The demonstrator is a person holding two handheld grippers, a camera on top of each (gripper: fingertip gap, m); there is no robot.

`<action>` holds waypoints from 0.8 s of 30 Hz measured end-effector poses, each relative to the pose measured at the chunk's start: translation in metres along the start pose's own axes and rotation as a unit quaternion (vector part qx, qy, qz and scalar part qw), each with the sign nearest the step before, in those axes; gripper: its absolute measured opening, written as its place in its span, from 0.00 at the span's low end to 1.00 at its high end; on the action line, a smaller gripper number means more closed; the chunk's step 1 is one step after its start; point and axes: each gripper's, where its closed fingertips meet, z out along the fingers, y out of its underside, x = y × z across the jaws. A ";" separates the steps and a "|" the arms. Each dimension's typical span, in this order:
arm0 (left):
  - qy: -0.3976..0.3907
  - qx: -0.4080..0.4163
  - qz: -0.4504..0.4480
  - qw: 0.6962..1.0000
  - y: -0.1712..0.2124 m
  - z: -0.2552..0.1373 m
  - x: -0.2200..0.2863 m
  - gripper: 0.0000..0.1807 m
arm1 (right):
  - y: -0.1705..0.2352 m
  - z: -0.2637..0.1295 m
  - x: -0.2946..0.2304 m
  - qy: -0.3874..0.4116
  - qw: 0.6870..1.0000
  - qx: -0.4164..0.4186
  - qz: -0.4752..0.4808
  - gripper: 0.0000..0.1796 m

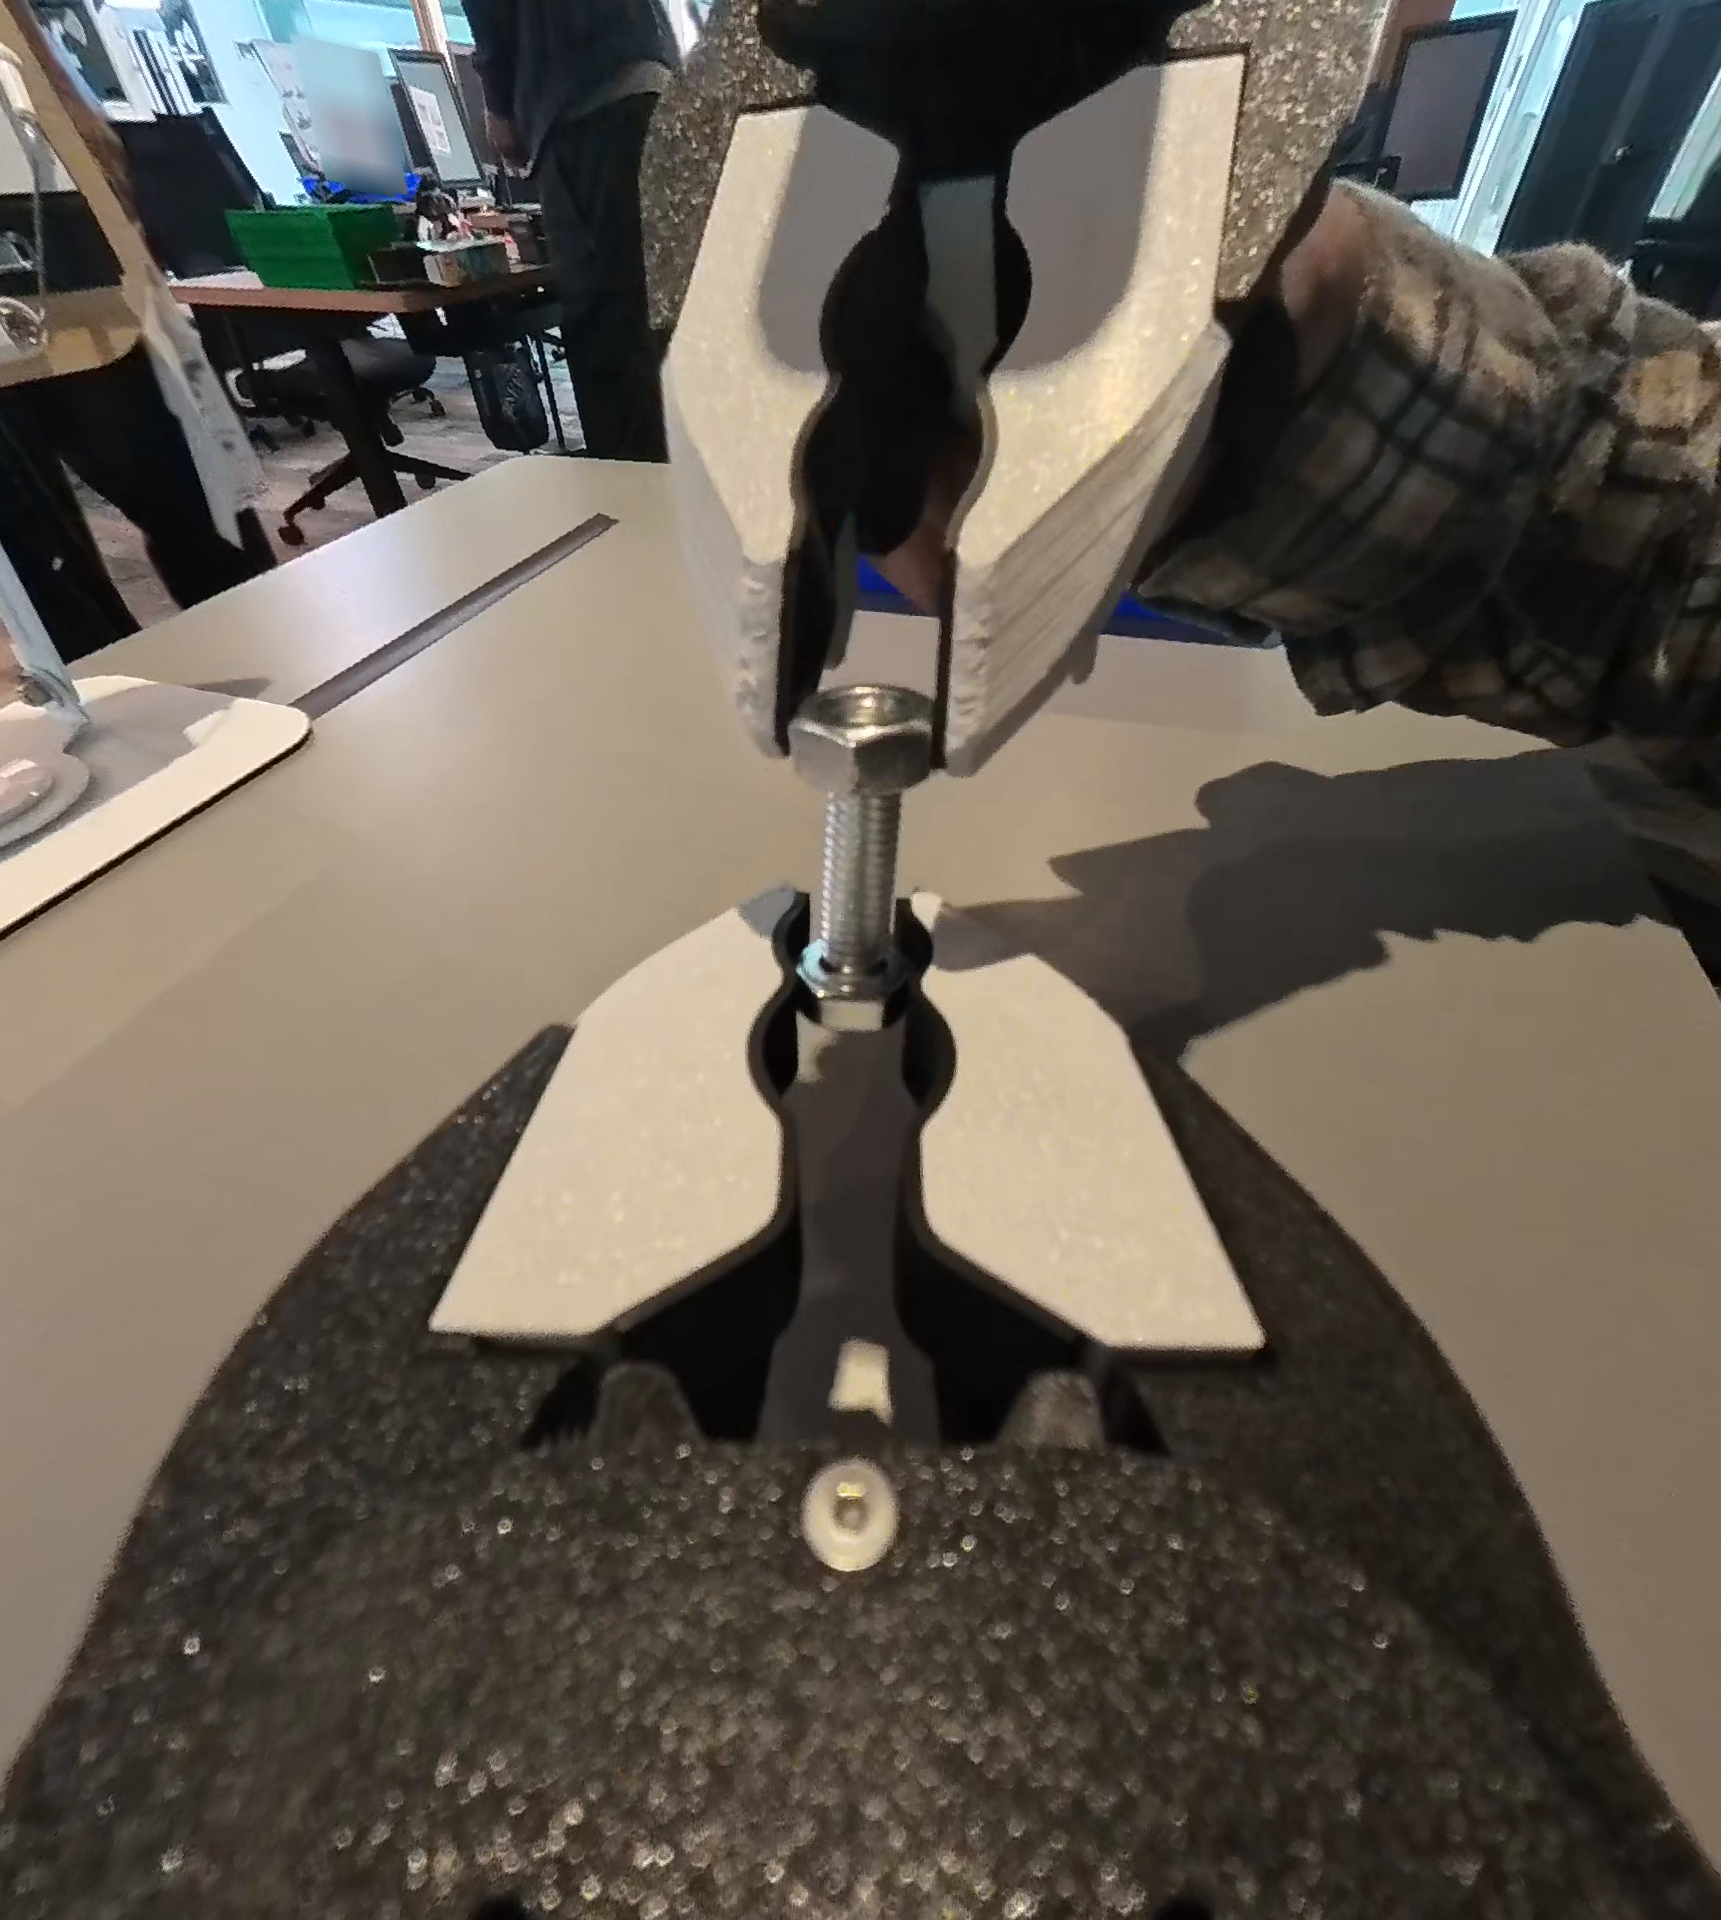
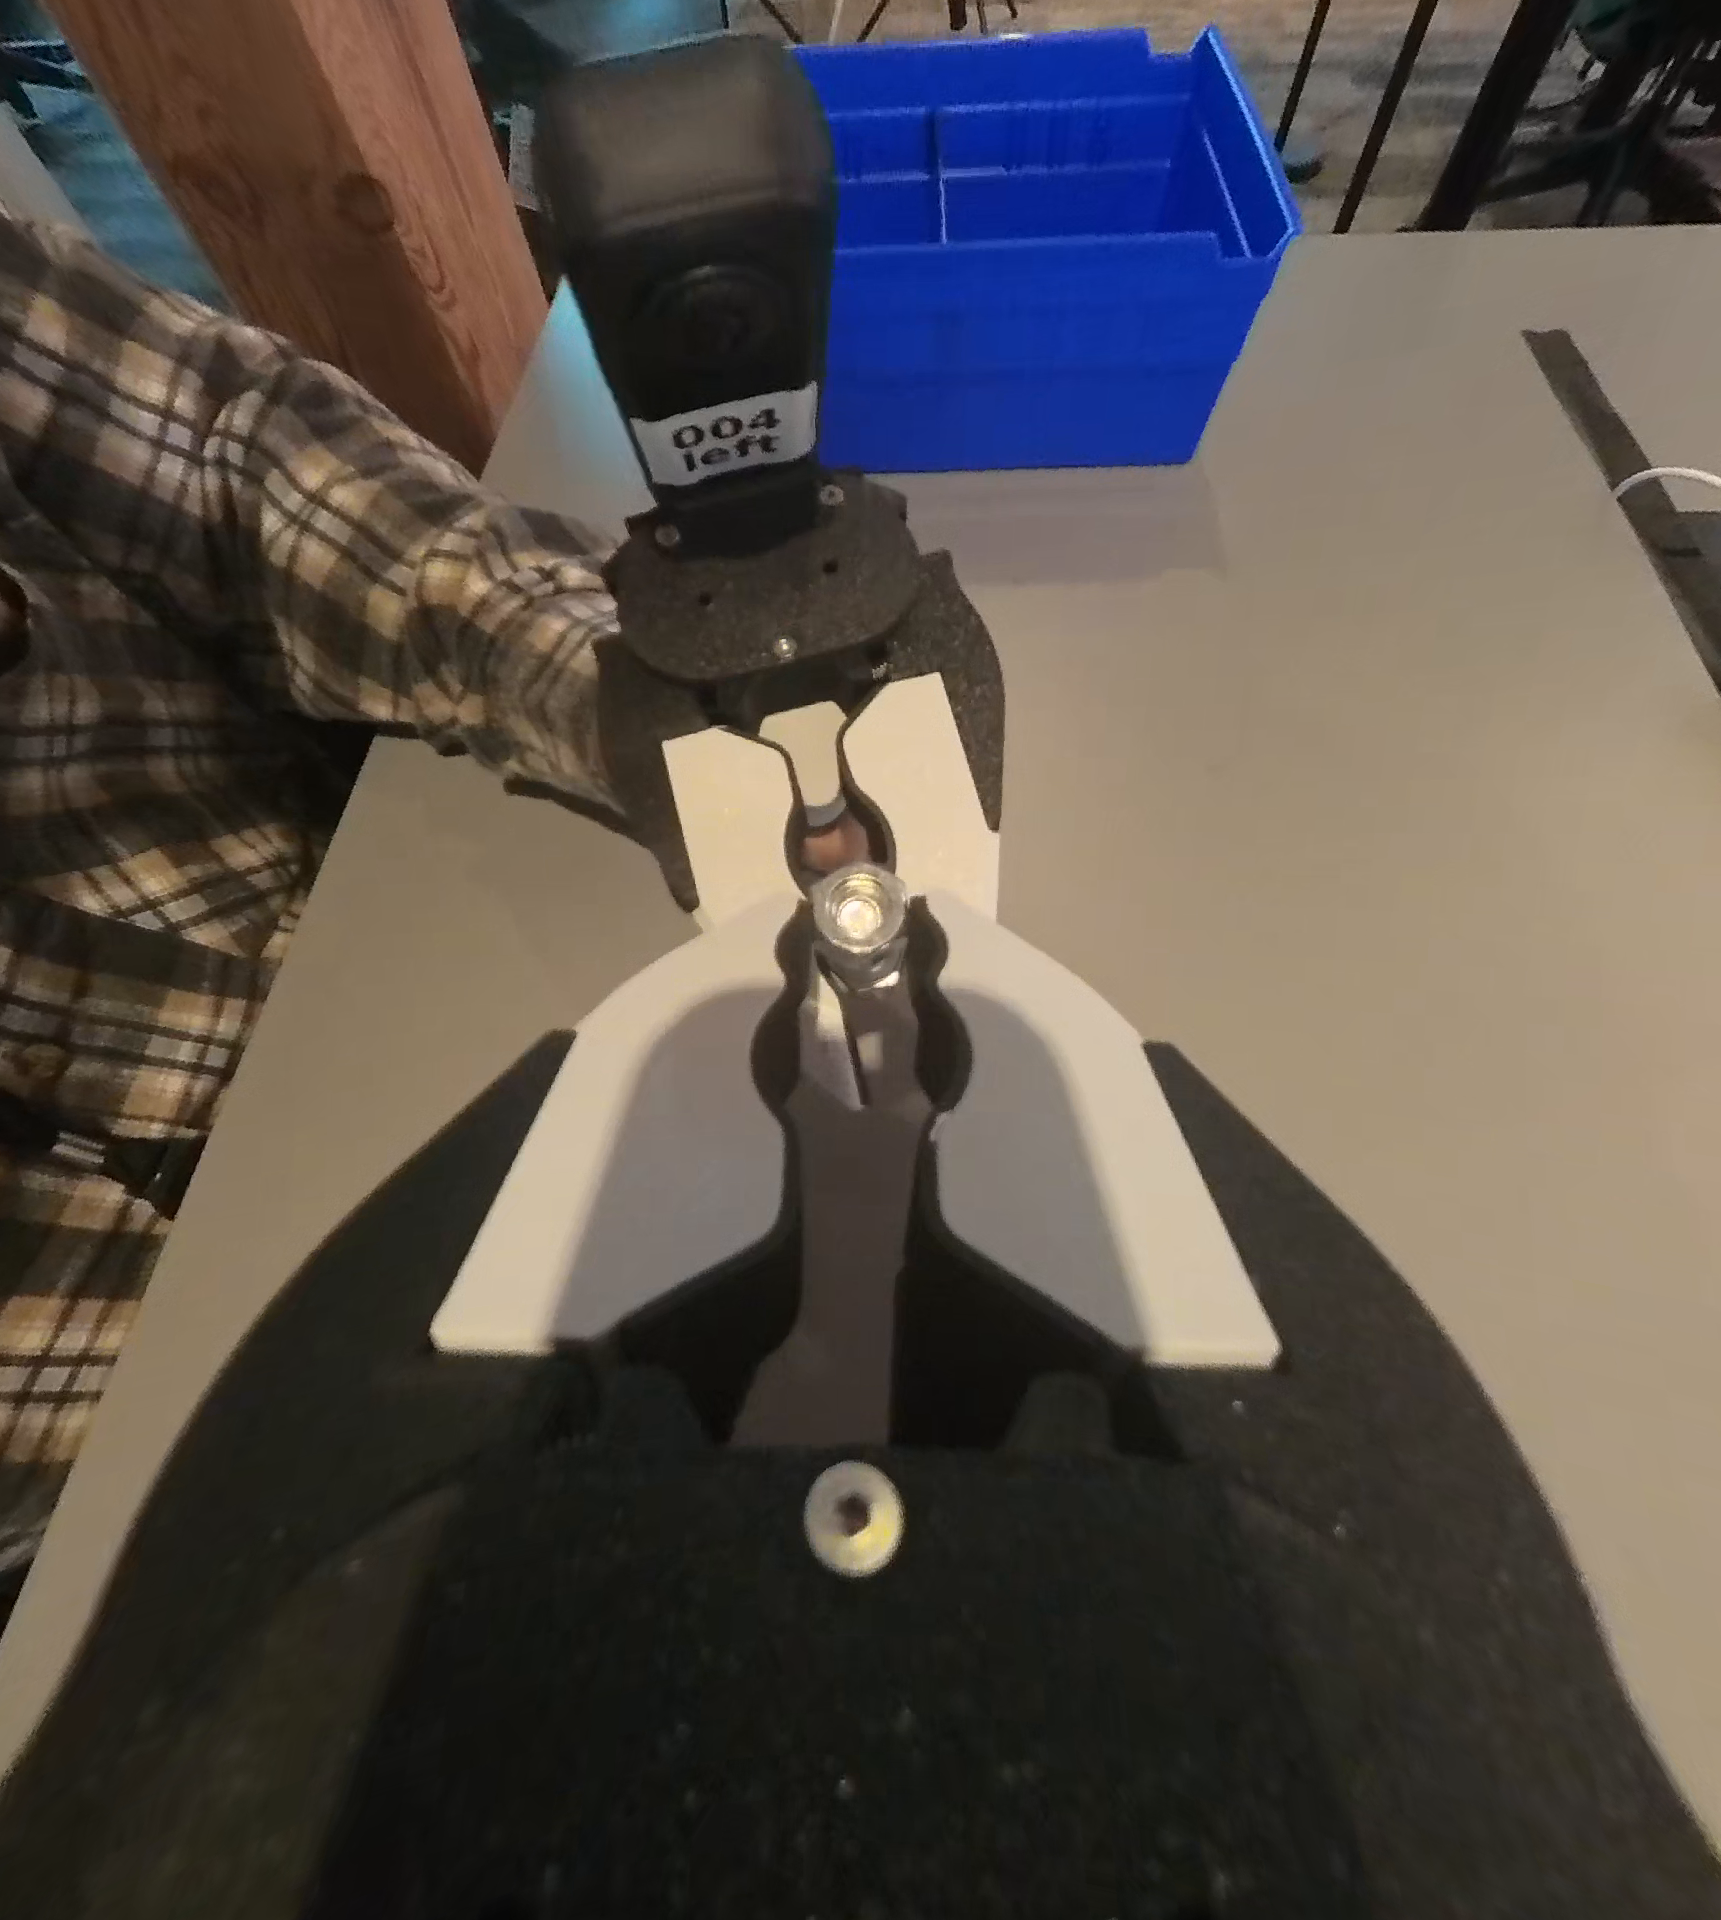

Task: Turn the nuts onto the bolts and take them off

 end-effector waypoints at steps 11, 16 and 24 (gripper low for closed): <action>0.006 0.005 -0.010 1.000 -0.002 -0.001 0.000 0.08 | -0.003 0.000 0.001 0.003 1.000 0.003 -0.009 0.09; 0.007 0.005 -0.010 1.000 -0.002 -0.001 0.000 0.08 | -0.003 0.000 0.001 0.002 1.000 0.008 -0.007 0.10; 0.007 -0.001 -0.008 1.000 0.000 0.001 0.001 0.08 | -0.004 -0.001 0.001 0.003 1.000 0.012 -0.009 0.11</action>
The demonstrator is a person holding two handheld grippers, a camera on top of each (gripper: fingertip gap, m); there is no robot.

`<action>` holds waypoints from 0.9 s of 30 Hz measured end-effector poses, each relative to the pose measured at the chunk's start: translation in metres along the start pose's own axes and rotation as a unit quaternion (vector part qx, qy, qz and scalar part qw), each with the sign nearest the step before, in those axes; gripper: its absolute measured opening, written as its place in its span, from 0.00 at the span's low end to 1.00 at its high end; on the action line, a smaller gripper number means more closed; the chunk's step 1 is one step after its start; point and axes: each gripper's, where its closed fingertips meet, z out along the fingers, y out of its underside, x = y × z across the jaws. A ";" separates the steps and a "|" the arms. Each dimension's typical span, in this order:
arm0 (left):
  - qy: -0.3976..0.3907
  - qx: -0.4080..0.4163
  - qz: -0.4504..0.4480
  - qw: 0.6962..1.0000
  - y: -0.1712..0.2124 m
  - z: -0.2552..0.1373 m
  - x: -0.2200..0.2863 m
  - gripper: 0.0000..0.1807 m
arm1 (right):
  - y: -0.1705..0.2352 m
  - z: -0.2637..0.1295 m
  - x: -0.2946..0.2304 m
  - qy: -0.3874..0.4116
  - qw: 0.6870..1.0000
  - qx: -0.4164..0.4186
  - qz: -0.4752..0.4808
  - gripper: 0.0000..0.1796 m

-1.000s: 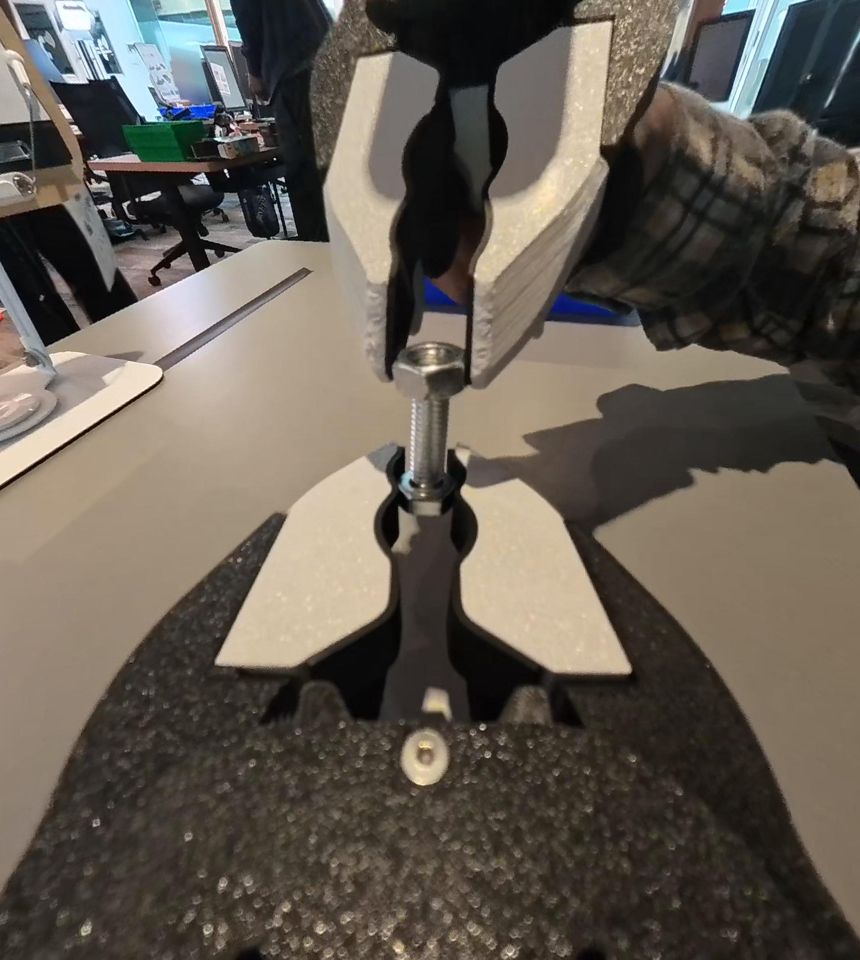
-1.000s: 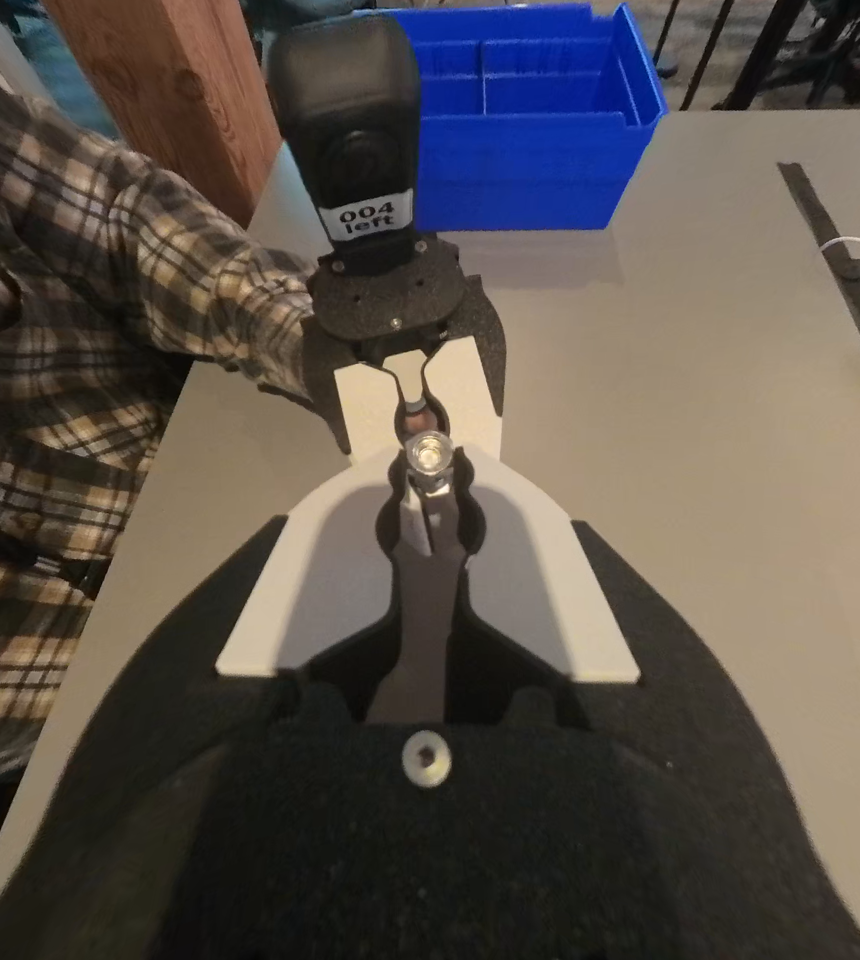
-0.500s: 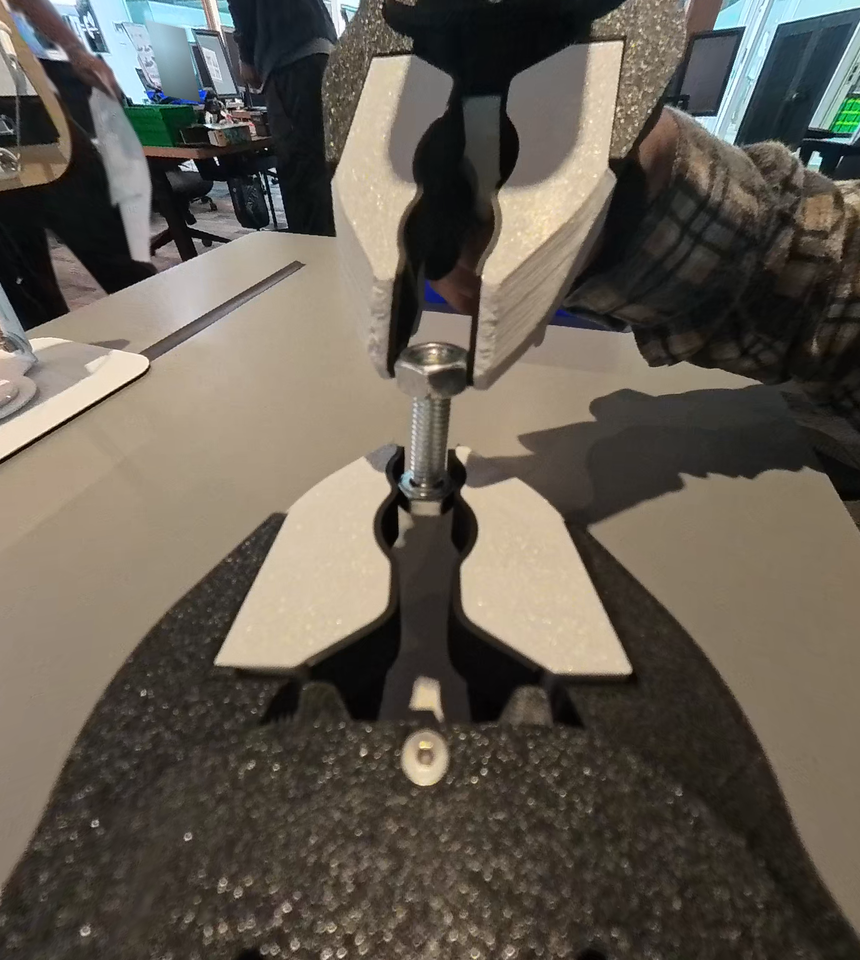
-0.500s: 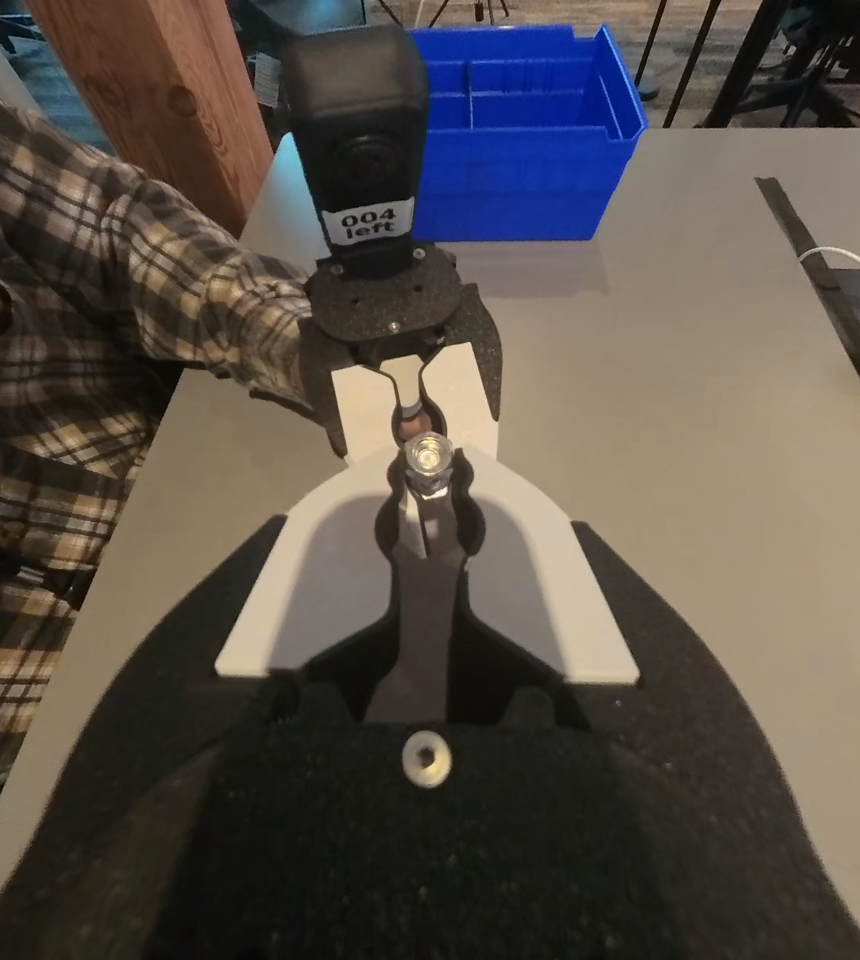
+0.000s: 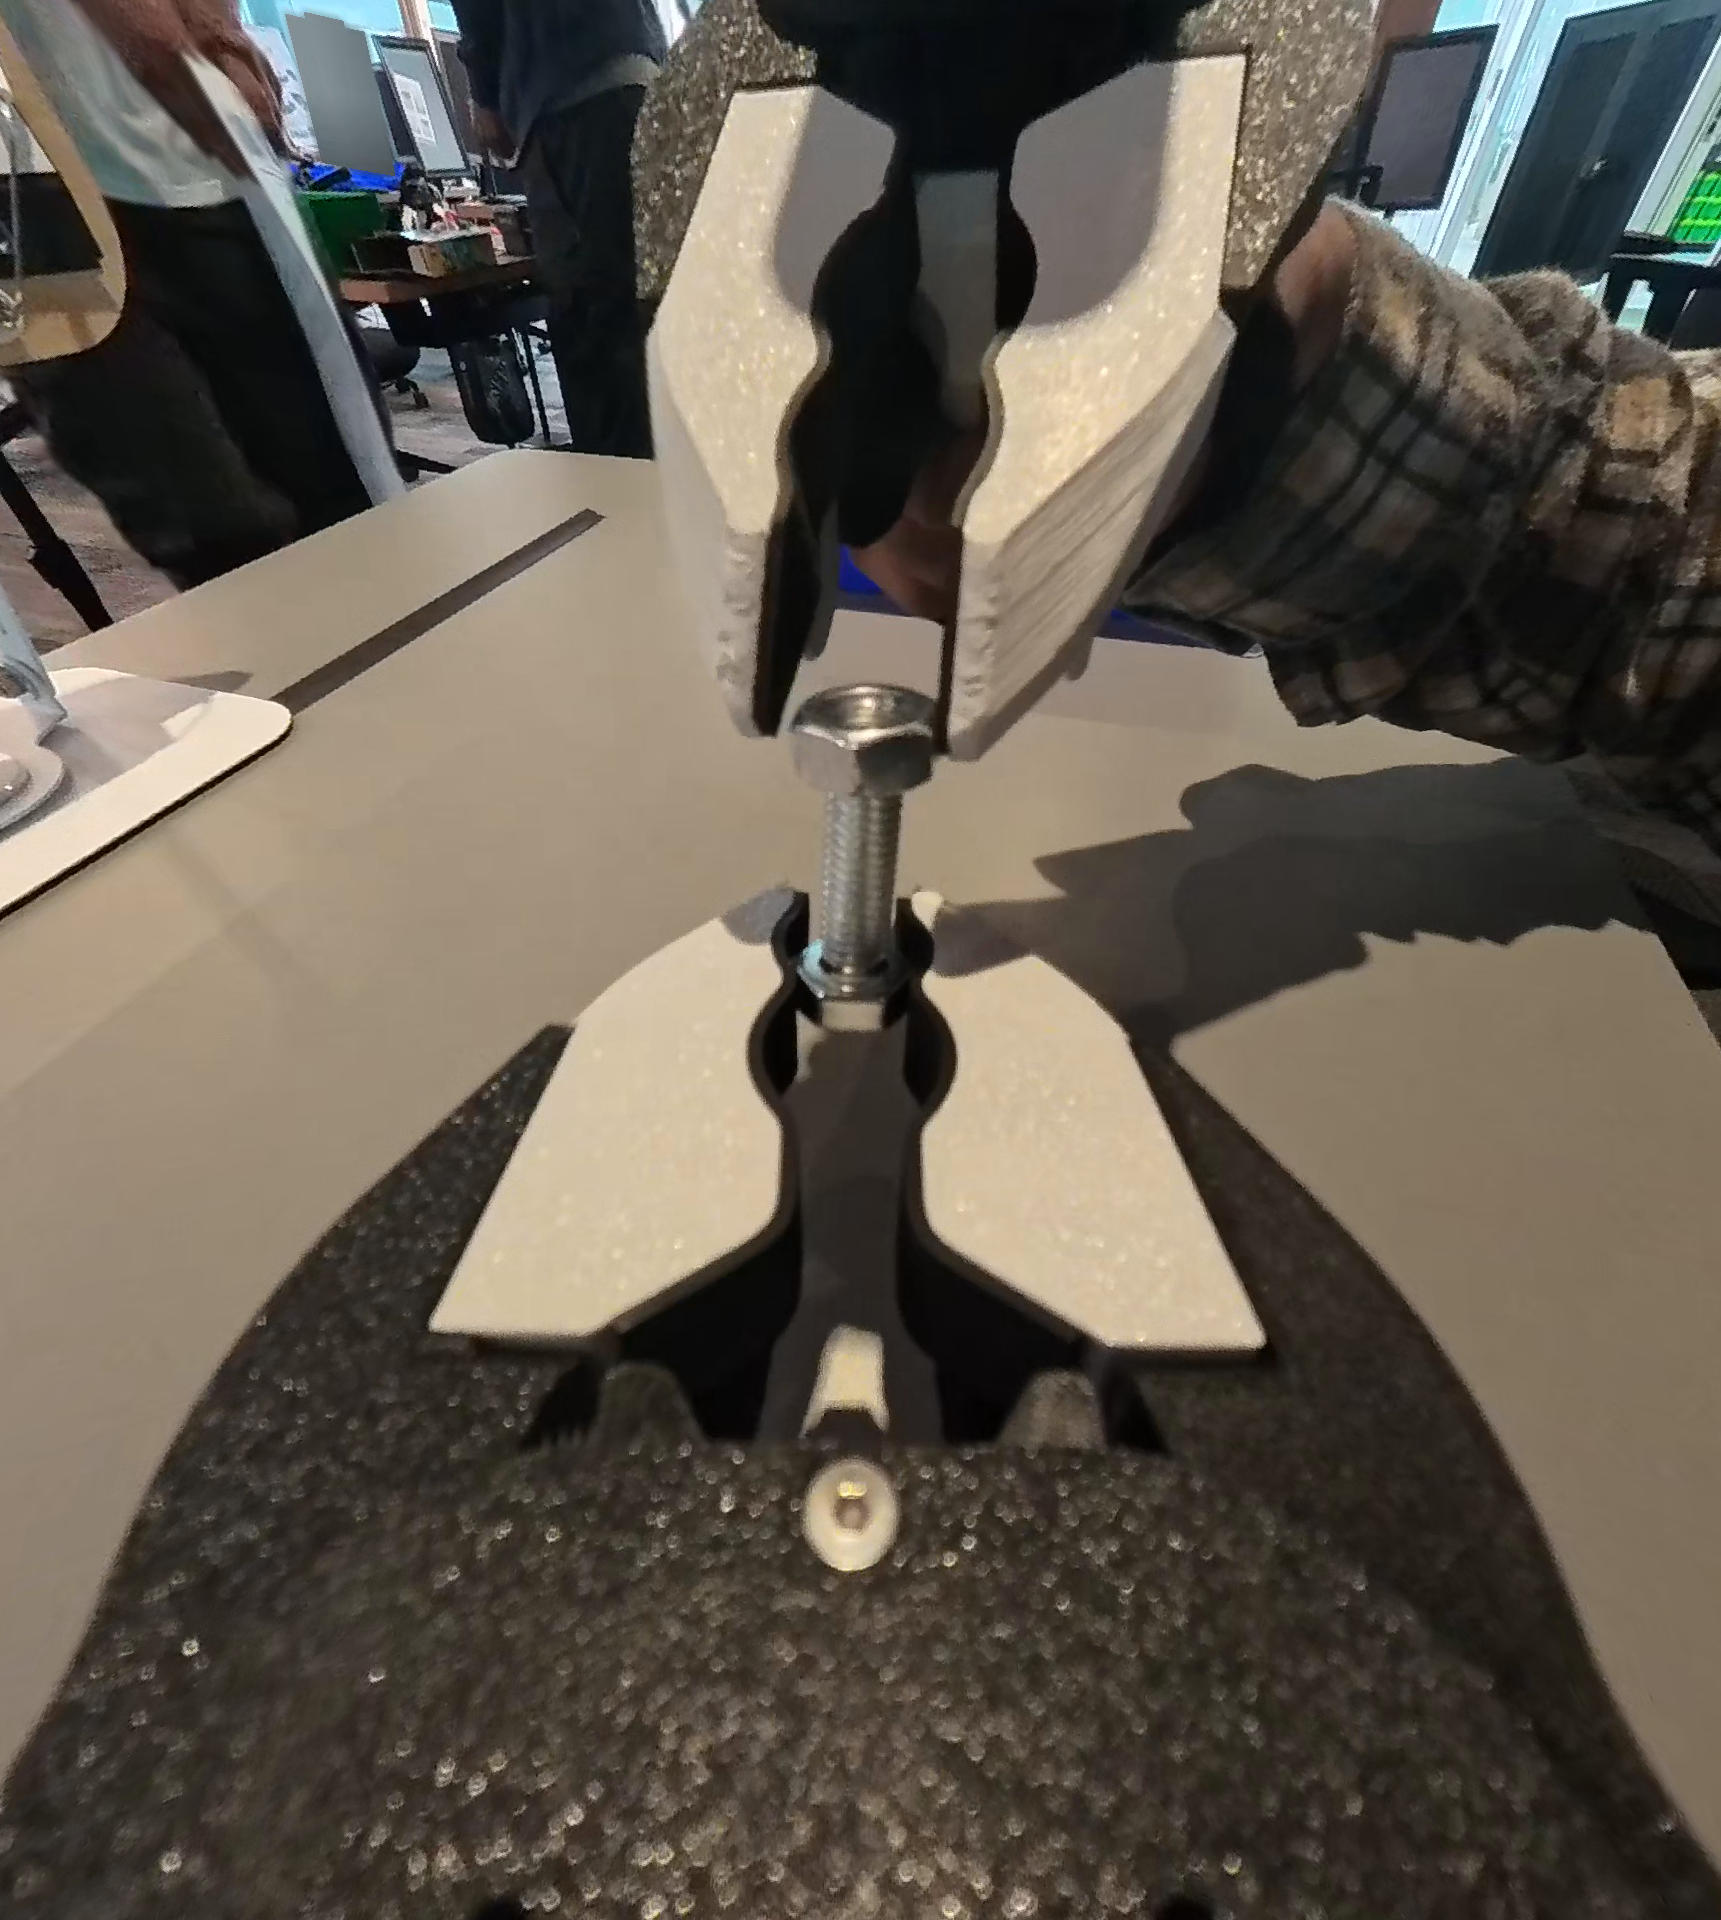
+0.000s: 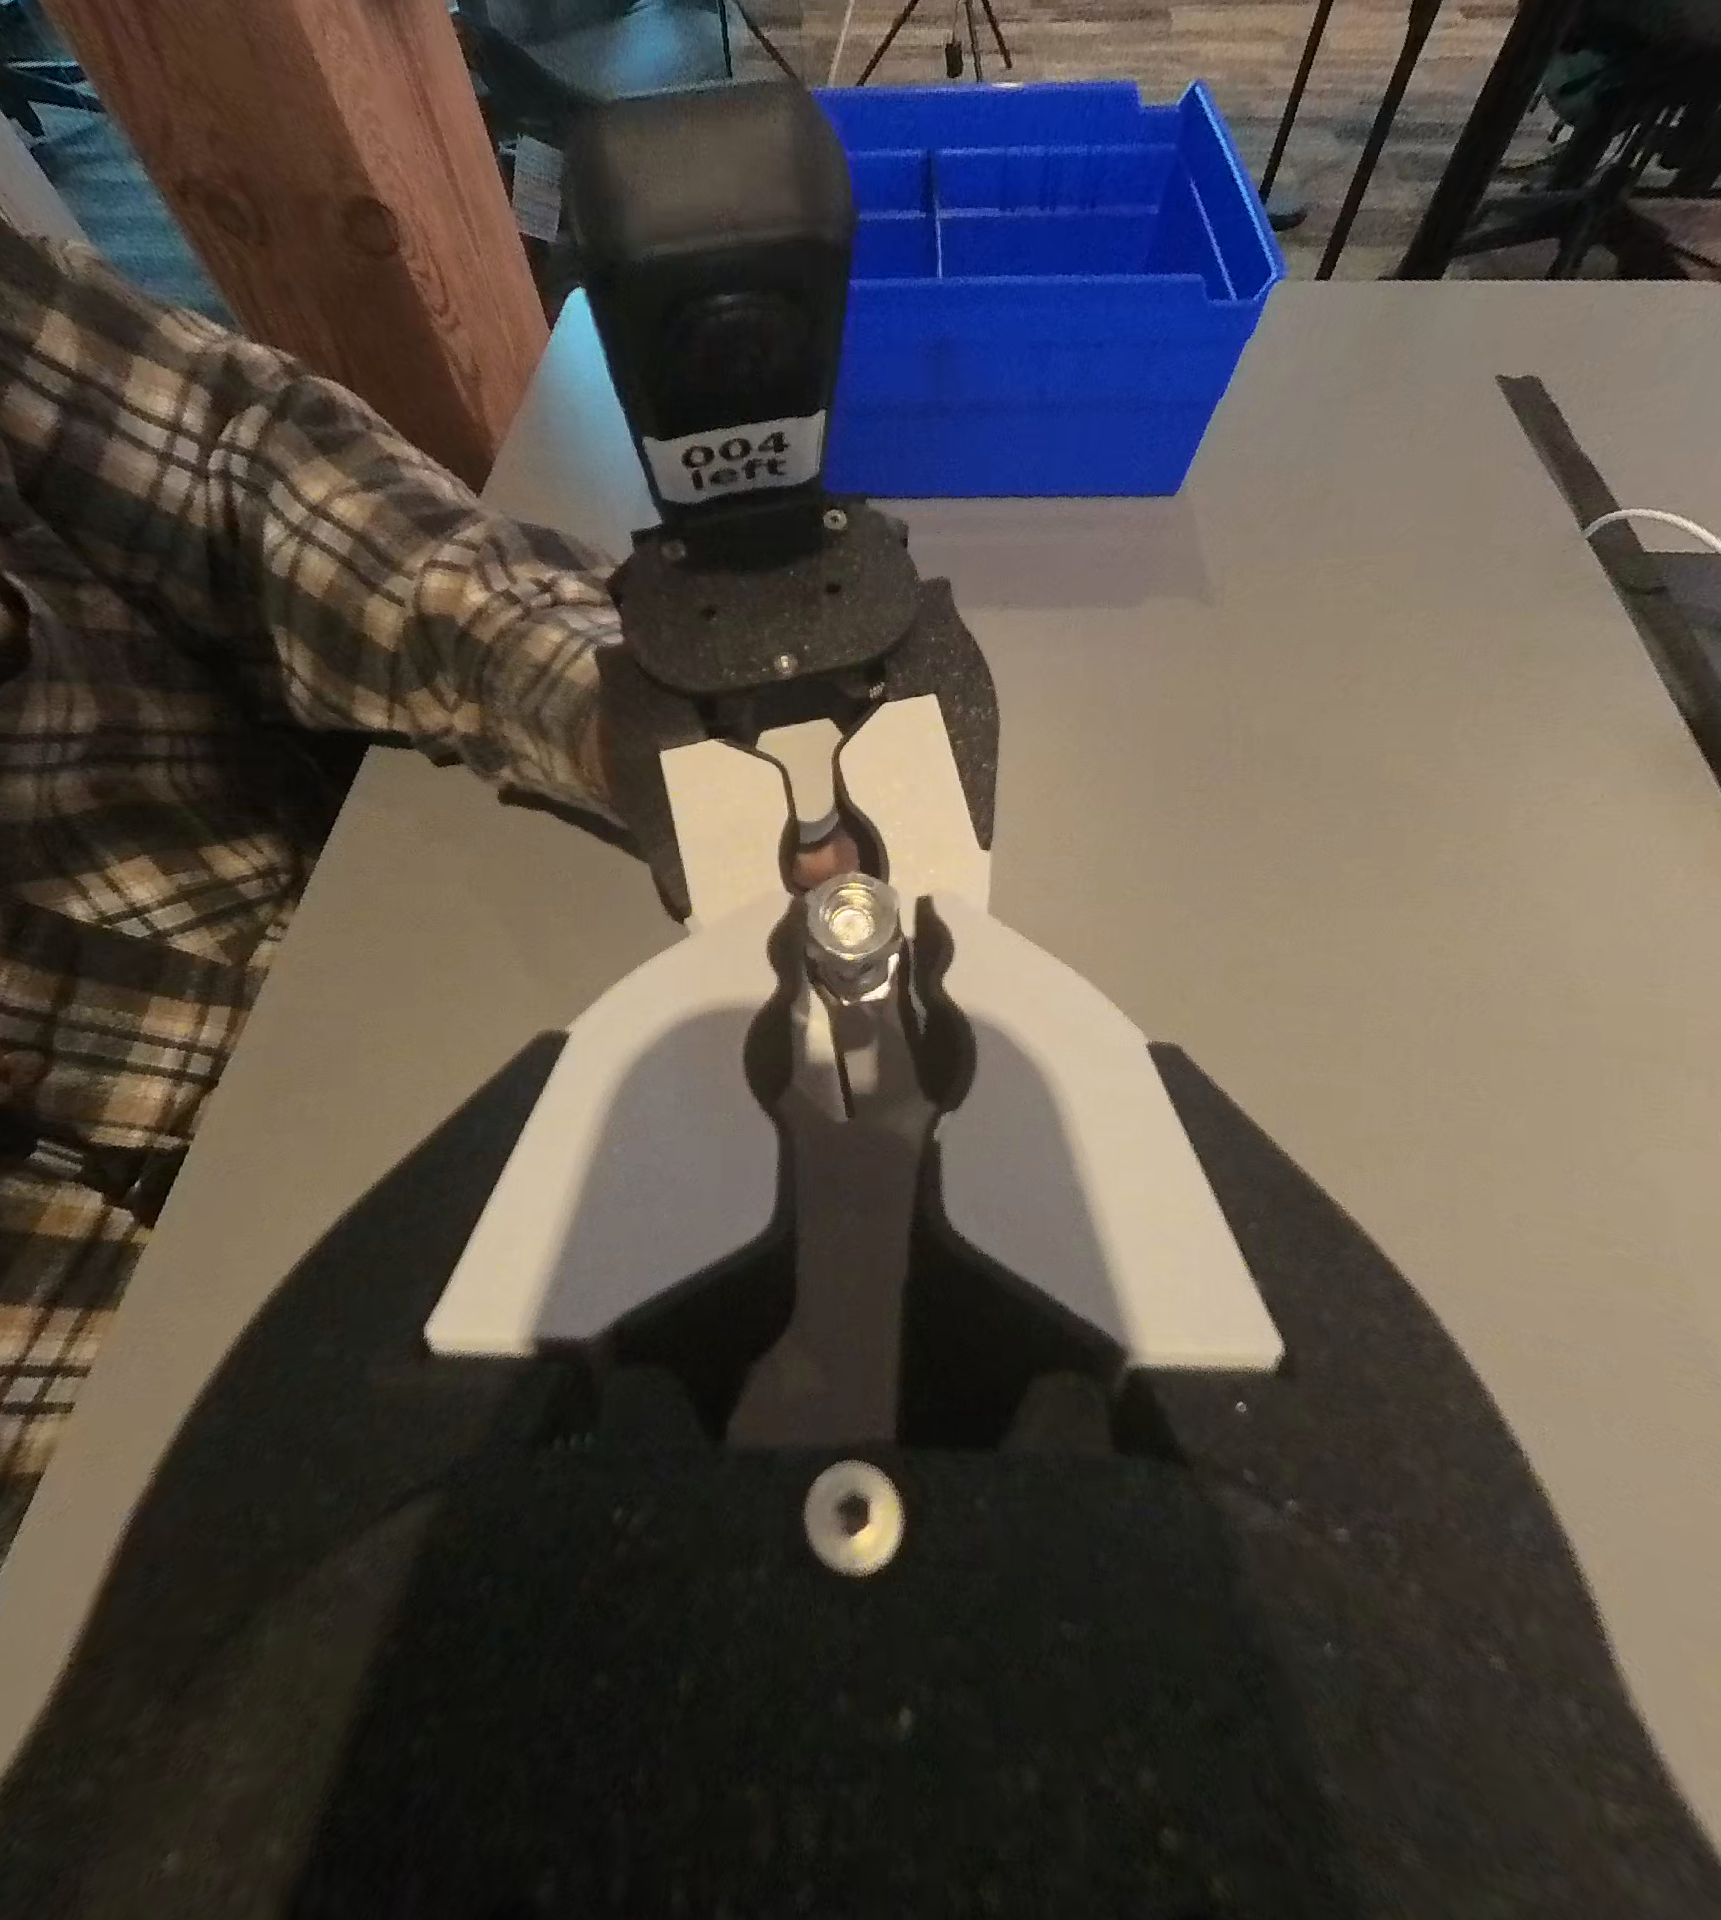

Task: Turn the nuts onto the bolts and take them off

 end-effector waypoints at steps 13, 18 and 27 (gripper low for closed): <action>0.008 0.006 -0.014 1.000 -0.001 -0.002 -0.001 0.08 | -0.015 -0.006 -0.009 0.005 0.994 0.111 -0.004 0.41; 0.020 0.007 -0.016 1.000 -0.001 -0.001 0.003 0.08 | -0.011 0.002 -0.012 0.029 0.985 0.168 -0.020 0.51; 0.027 0.004 -0.021 0.999 0.000 0.001 0.005 0.08 | -0.015 0.015 -0.026 -0.001 0.979 0.200 -0.040 0.50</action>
